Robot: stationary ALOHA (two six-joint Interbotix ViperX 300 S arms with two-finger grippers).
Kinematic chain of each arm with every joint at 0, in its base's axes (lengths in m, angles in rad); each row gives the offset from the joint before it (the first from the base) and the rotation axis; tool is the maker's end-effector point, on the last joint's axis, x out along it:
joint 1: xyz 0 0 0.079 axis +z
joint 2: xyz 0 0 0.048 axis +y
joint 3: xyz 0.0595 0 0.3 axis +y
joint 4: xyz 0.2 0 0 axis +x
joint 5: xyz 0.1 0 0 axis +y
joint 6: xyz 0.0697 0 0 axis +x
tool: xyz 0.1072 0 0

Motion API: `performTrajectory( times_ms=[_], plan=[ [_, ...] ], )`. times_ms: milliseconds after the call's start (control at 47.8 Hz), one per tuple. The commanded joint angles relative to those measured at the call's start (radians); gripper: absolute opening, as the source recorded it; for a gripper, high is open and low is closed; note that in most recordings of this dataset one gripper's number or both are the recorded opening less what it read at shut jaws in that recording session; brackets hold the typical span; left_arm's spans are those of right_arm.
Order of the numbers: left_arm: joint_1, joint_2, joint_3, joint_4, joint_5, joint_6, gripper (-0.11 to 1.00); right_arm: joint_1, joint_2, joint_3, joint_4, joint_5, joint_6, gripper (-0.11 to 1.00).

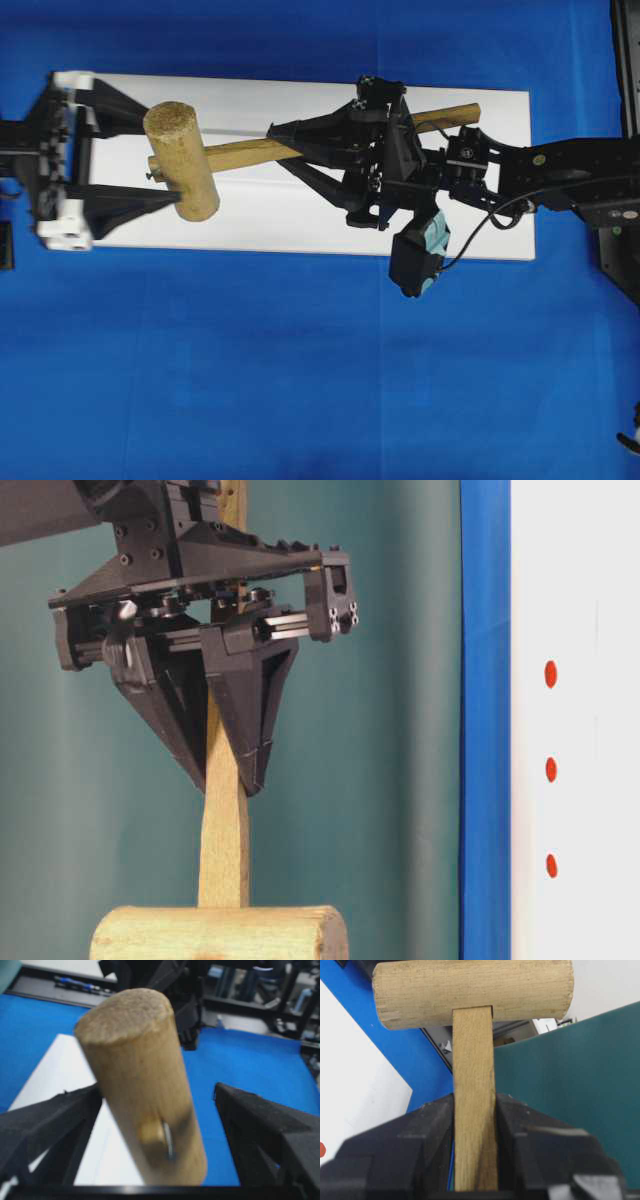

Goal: Hit the mark with a hammer.
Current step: 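Bring the left gripper to the mallet head and grasp it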

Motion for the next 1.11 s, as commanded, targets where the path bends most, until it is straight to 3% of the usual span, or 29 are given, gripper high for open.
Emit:
performTrajectory(
  times_ms=[0, 439, 481, 669, 1087],
  plan=[
    [0.002, 0.049, -0.057, -0.002, -0.029, -0.002, 0.94, 0.002, -0.034, -0.012, -0.003, -0.003, 0.002, 0.1],
    [0.025, 0.152, -0.138, -0.002, -0.025, -0.028, 0.91, 0.0, -0.034, -0.014, 0.0, 0.008, 0.003, 0.1],
    [0.028, 0.152, -0.137, -0.002, -0.017, -0.04, 0.87, 0.0, -0.034, -0.014, 0.0, 0.009, 0.005, 0.1],
    [0.028, 0.15, -0.133, 0.0, 0.015, -0.054, 0.43, 0.0, -0.034, -0.017, 0.005, 0.012, 0.009, 0.1],
    [0.028, 0.144, -0.129, 0.0, 0.023, -0.051, 0.43, -0.023, -0.034, -0.04, 0.066, 0.115, 0.011, 0.1]
  ],
)
